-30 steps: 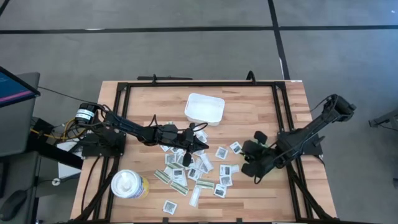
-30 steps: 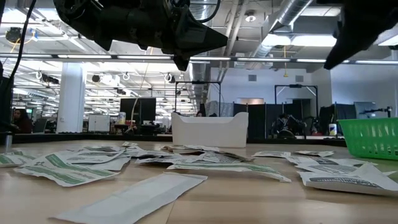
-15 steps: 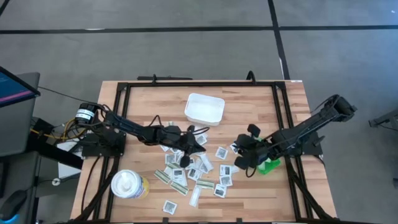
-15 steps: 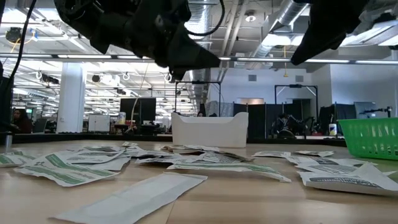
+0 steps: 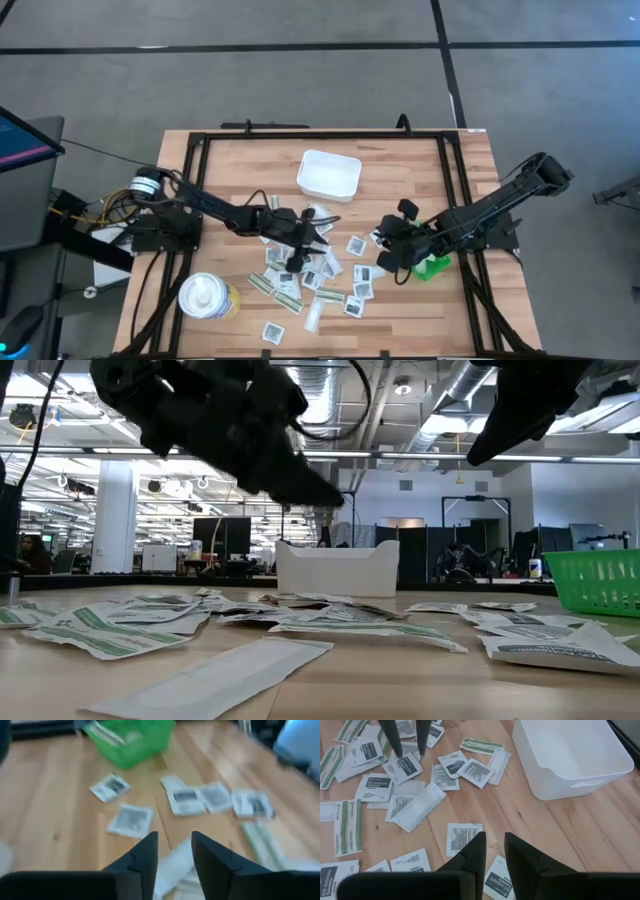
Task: Pick & Place First Aid Supplies
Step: Put the bandage pack into the green bin
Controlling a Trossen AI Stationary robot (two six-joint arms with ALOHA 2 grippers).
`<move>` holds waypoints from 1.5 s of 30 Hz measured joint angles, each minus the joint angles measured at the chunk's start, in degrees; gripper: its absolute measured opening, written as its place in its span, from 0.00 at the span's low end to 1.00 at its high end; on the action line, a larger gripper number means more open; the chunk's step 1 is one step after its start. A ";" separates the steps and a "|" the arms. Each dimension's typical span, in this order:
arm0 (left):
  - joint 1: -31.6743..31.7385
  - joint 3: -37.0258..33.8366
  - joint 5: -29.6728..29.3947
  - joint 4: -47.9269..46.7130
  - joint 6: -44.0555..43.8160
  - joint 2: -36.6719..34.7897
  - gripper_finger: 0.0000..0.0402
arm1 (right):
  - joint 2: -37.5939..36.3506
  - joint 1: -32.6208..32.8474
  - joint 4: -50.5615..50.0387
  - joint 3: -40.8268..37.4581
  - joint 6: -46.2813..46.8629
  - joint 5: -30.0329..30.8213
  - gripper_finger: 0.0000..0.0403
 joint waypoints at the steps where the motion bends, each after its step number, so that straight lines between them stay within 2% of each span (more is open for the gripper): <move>1: -0.16 -0.04 0.60 0.84 1.25 1.53 0.32 | 0.00 0.00 0.00 0.00 0.00 0.00 0.16; 8: -0.04 0.00 5.52 11.73 3.33 12.14 0.38 | 0.00 0.00 0.00 0.00 0.02 0.00 0.16; 19: 0.53 3.49 5.85 12.33 3.28 18.86 0.37 | 0.00 0.00 0.00 -0.02 0.09 -0.02 0.16; 24: 1.55 3.49 5.90 12.20 2.85 18.93 0.32 | 0.00 0.00 0.00 -0.02 0.13 -0.02 0.16; 34: 2.07 3.47 5.79 12.25 2.63 18.92 0.02 | 0.00 -0.15 -0.02 0.00 0.11 0.27 0.16; 40: 1.96 3.29 5.39 11.79 2.61 16.54 0.02 | 1.36 -1.69 0.25 -0.01 -0.83 0.83 0.16; 42: 1.92 3.32 5.42 12.34 2.59 14.78 0.02 | 3.02 -1.95 0.85 -0.02 -4.26 0.86 0.16; 45: 1.92 3.29 5.46 11.82 1.91 11.45 0.02 | 6.44 -1.99 5.25 -0.03 -14.35 1.69 0.16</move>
